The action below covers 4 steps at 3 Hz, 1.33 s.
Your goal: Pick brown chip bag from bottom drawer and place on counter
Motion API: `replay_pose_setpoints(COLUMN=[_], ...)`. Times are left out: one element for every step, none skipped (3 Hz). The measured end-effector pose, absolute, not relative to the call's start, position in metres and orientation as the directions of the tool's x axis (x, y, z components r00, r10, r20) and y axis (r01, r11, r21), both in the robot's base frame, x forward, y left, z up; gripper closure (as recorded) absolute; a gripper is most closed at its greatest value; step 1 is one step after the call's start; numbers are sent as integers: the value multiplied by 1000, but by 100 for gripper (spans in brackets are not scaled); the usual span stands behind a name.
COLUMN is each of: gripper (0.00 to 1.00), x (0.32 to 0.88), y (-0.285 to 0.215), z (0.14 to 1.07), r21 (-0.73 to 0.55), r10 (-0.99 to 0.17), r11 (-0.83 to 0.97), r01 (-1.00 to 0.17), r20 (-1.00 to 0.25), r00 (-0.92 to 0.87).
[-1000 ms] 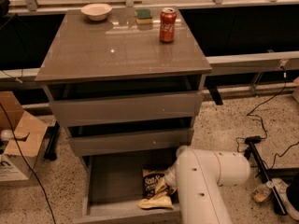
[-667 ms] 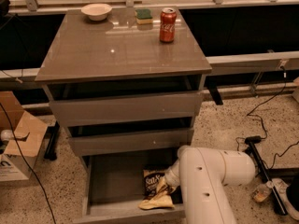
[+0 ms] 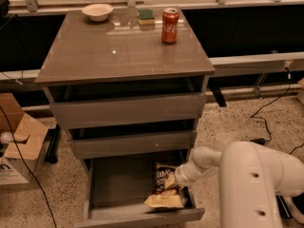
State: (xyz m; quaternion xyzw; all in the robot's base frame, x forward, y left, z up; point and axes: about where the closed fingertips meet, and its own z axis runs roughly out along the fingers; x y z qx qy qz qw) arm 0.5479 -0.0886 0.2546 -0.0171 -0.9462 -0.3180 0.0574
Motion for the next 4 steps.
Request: replay_pose_setpoints(gripper=[100, 100, 100, 100], x=[546, 512, 470, 439], y=[-100, -117, -128, -135], z=[324, 432, 506, 586], r21=[620, 564, 455, 258], r10=[0, -70, -151, -284], r11=[783, 781, 792, 796], r01=[-46, -267, -407, -547], r20=[-73, -346, -500, -640], r00=[-997, -936, -853, -714])
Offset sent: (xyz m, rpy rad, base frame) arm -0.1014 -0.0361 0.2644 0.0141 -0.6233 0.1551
